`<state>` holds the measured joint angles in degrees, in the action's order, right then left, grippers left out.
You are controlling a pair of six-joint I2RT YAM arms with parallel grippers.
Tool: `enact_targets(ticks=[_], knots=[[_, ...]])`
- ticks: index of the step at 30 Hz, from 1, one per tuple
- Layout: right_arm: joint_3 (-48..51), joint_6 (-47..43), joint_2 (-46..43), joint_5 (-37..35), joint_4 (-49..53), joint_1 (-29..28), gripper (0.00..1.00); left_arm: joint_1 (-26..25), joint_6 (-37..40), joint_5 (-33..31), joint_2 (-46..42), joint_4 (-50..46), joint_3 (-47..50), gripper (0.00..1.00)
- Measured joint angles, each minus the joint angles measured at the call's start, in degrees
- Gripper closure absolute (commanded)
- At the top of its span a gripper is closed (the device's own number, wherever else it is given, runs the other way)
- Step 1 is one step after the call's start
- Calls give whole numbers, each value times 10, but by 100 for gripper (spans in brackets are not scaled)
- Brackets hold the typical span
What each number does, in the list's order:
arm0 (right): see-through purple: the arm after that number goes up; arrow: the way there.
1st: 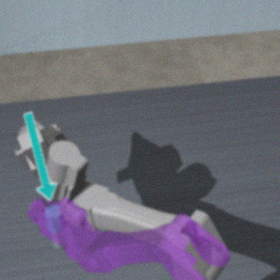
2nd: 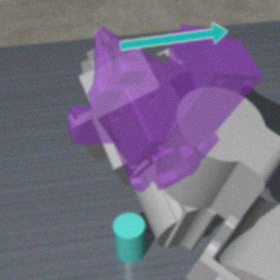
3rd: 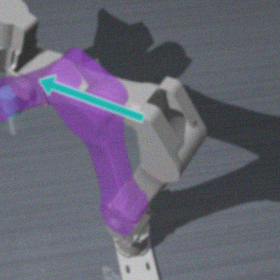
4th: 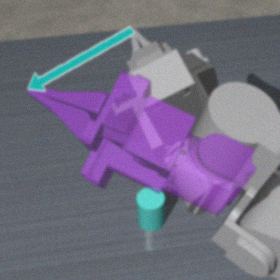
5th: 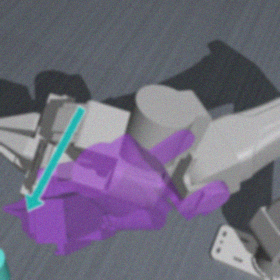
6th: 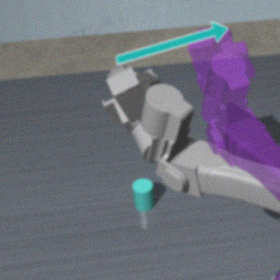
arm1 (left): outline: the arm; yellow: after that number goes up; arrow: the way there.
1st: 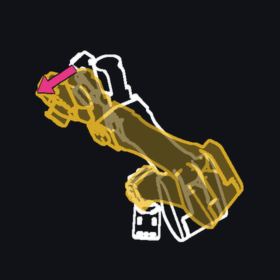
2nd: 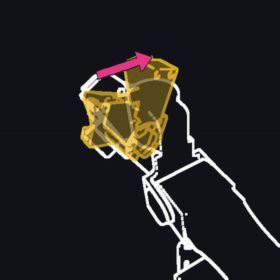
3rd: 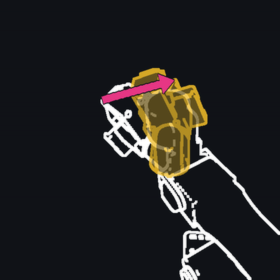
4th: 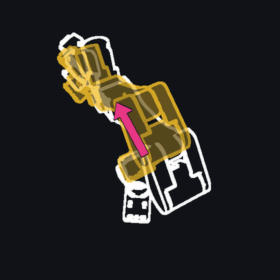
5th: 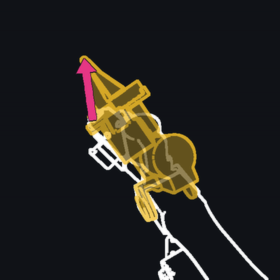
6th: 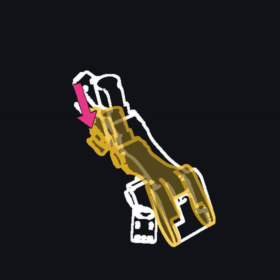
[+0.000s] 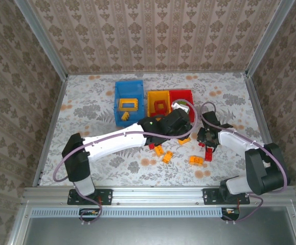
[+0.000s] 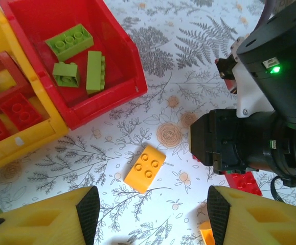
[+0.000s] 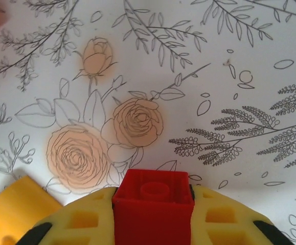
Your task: Sort the legos into containers by color
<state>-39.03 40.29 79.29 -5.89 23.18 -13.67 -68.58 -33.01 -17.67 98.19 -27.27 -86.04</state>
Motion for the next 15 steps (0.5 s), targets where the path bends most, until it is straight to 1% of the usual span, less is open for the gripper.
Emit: enact_targets(ticks=[3, 5, 7, 9, 11, 15], knots=[[-10, -14, -47, -20, 13, -44, 85, -7, -13, -37, -45, 1, 34, 40], [-42, -26, -76, -33, 18, -92, 85, -11, -27, -68, -81, -5, 56, 40], [-85, -37, -79, -40, 16, -129, 85, -12, -41, -100, -115, -9, 75, 40], [-131, -46, -61, -40, 6, -156, 85, -11, -56, -131, -143, -19, 88, 40], [-181, -56, -18, -38, -9, -175, 85, -11, -72, -161, -167, -36, 96, 40], [-245, -67, 85, -22, -38, -187, 85, -10, -95, -196, -198, -61, 119, 40]])
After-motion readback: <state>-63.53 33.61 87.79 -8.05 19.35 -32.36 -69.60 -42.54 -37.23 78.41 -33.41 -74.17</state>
